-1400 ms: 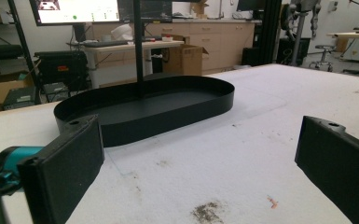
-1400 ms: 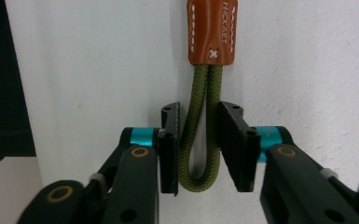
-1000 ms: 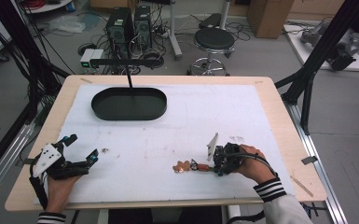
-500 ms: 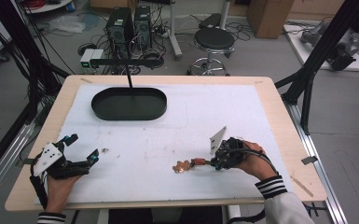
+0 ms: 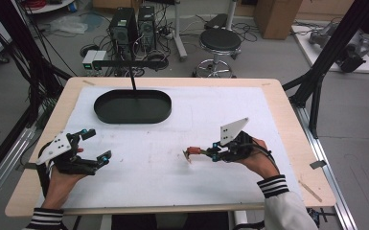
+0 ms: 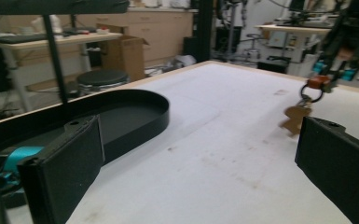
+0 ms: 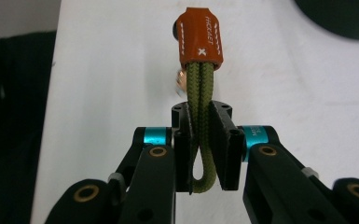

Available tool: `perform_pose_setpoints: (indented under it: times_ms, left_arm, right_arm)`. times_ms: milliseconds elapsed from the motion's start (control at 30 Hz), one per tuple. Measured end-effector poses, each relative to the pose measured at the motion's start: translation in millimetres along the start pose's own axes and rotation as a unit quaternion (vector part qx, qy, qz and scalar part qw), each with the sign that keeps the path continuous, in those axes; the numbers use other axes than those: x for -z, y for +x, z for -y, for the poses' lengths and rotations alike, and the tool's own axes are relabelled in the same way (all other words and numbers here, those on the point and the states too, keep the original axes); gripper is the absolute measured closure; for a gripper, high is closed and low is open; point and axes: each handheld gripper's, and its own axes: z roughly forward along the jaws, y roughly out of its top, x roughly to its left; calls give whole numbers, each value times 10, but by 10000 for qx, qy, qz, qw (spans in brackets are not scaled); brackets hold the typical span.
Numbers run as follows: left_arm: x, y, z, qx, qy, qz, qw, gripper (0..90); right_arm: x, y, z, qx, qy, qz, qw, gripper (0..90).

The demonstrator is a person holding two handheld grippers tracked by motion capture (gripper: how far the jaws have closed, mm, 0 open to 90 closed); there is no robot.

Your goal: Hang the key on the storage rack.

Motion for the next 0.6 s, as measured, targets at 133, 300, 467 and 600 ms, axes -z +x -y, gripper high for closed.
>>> perform_pose_setpoints:
  times_ms: [133, 300, 467, 600]
  left_arm:
    - [-107, -29, -115, -98, 111, 309, 9994, 17]
    - [-263, -44, -261, -148, 249, 599, 9978, 17]
    - [-429, -79, -421, -305, 494, 939, 9939, 17]
    - [-554, -125, -535, -417, 607, 1178, 9903, 17]
  right_arm:
    - [-28, -10, -64, 40, -237, -90, 9997, 802]
    - [-73, -34, -147, 98, -541, -144, 9984, 801]
    - [-85, -61, -221, 108, -794, -197, 9966, 801]
    - [-110, -65, -284, 164, -868, -214, 9959, 801]
